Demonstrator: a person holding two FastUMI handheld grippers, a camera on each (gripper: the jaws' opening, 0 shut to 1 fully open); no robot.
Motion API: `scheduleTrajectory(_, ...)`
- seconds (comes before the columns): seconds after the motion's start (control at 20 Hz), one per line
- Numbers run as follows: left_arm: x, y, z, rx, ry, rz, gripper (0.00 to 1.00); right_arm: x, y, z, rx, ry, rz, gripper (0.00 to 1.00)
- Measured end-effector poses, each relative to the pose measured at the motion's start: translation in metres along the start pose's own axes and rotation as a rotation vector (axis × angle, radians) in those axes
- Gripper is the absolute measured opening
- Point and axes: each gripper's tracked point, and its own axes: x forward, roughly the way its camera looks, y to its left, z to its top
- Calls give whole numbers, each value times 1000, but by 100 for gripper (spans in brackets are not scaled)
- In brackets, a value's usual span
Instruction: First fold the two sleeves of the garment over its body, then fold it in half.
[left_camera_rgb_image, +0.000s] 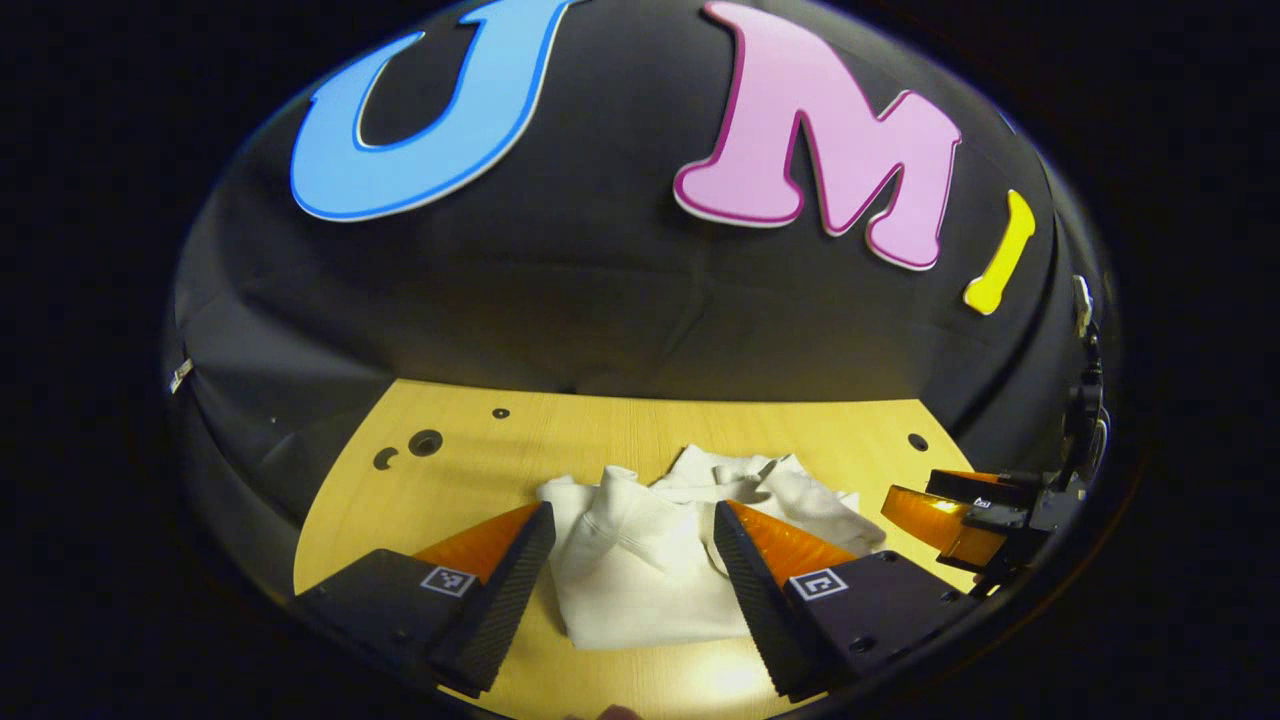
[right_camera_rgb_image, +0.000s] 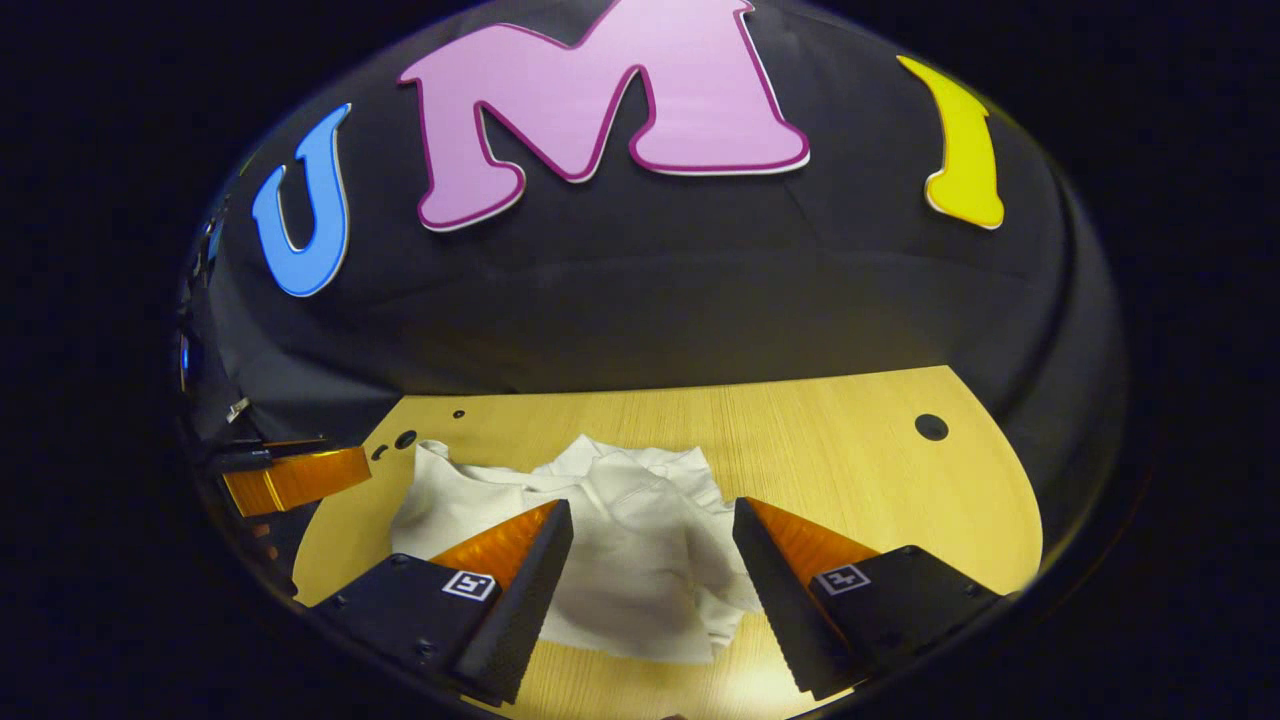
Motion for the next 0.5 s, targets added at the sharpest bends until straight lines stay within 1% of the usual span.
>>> scheduleTrajectory(0.15, -45, 4, 25, 26, -128, 22, 98, -34, 2, 7, -8, -43, -6, 98)
scheduleTrajectory(0.25, -82, 2, 39, 30, -210, 15, 98, -61, 5, 16, -29, -84, -9, 98)
scheduleTrajectory(0.35, -114, 1, 44, 23, -262, 5, 98, -86, 9, 28, -62, -141, -19, 98)
scheduleTrajectory(0.5, -167, 10, 43, 20, -349, 43, 97, -124, 16, 41, -87, -208, -20, 98)
